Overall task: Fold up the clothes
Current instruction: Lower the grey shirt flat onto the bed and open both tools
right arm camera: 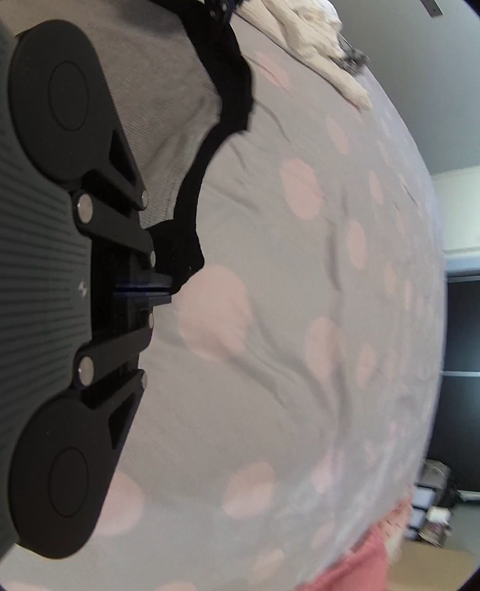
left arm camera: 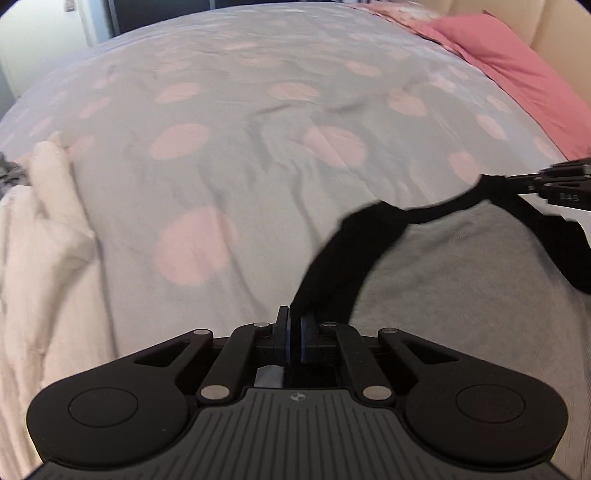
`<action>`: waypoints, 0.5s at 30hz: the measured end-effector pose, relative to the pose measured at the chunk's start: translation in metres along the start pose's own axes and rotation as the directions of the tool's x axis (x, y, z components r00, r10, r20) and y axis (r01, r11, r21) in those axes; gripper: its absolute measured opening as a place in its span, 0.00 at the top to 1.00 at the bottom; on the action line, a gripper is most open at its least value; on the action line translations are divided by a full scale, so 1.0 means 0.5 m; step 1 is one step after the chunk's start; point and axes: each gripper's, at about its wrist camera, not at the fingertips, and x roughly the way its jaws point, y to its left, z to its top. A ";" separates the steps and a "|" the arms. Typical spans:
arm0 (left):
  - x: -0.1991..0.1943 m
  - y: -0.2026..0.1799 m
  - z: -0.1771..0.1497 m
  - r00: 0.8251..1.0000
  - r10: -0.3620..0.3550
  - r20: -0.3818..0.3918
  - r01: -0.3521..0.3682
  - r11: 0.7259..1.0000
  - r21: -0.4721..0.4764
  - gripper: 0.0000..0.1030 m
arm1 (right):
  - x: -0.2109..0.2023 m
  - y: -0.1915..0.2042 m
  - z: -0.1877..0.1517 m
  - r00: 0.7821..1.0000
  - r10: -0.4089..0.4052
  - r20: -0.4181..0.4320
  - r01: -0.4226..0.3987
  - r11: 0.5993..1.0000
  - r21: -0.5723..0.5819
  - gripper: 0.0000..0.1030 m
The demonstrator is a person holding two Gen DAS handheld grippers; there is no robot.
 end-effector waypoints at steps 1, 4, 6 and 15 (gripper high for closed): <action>0.004 0.002 0.000 1.000 0.006 -0.010 -0.006 1.000 -0.001 0.97 | -0.001 0.000 0.003 1.000 -0.019 0.011 0.019 1.000 -0.001 0.98; 0.017 -0.007 -0.007 0.999 0.031 -0.022 -0.031 0.999 0.019 0.97 | 0.019 0.010 0.002 0.999 -0.035 -0.019 0.034 0.999 -0.018 0.98; 0.023 -0.015 -0.010 0.999 0.045 -0.022 -0.044 0.999 0.029 0.97 | 0.037 0.020 -0.003 0.998 -0.040 -0.048 0.038 0.998 -0.040 0.97; -0.056 -0.011 -0.026 0.998 0.059 0.010 -0.059 0.998 0.002 0.65 | -0.040 -0.008 0.004 0.998 -0.056 -0.003 0.056 0.998 0.029 0.65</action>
